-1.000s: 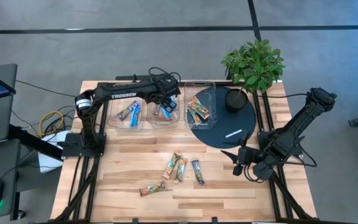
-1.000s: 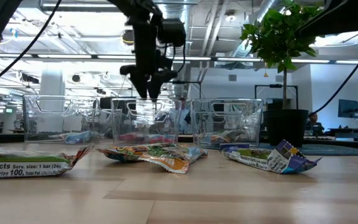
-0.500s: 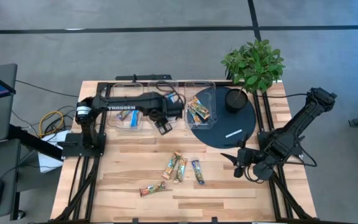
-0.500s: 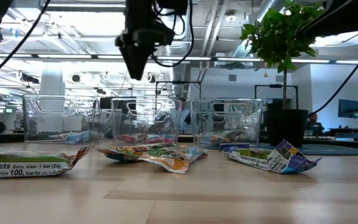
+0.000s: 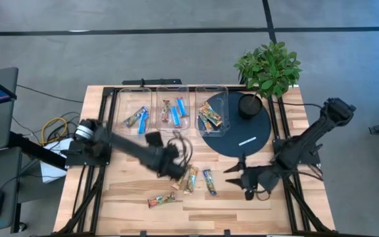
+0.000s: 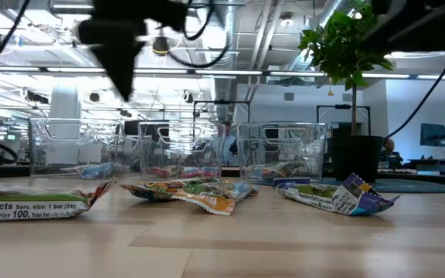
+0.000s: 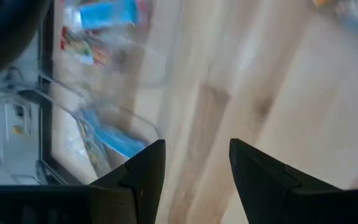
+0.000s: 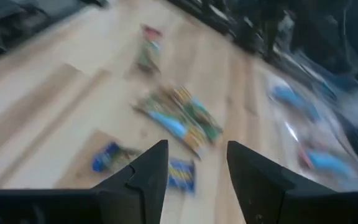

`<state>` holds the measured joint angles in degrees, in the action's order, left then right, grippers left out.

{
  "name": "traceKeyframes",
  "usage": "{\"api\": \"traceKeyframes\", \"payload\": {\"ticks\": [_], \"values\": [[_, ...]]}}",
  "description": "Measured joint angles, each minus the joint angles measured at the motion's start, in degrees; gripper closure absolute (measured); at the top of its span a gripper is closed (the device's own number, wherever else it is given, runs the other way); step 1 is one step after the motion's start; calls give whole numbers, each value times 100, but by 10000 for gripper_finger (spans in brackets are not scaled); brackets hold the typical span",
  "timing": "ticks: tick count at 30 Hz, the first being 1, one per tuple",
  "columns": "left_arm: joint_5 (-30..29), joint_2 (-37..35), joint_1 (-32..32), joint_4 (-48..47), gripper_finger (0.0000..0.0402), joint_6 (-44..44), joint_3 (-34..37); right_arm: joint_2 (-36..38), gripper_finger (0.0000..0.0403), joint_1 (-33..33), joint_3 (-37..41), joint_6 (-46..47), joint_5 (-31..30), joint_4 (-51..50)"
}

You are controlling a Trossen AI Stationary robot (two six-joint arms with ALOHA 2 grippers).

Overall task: Pick and place Granola Bars by type
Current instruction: Put the orange chocolate chip into the right transparent bin

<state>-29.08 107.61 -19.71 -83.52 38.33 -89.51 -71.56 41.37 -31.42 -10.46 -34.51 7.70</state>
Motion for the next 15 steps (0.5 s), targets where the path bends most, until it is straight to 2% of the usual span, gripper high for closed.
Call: {"api": "traceKeyframes", "payload": {"ticks": [6, 10, 15], "values": [[13, 4, -785, 304, 228, 934, 965, -846, 244, -596, -35, -1253, 1614, 1633], [8, 4, -1185, 326, 228, 1628, 1339, -1372, 244, -940, -338, -1398, 2450, 1856], [-232, 4, -1560, 329, 228, 2231, 1434, -2218, 244, -1344, -860, -1400, 3517, 1846]]}}
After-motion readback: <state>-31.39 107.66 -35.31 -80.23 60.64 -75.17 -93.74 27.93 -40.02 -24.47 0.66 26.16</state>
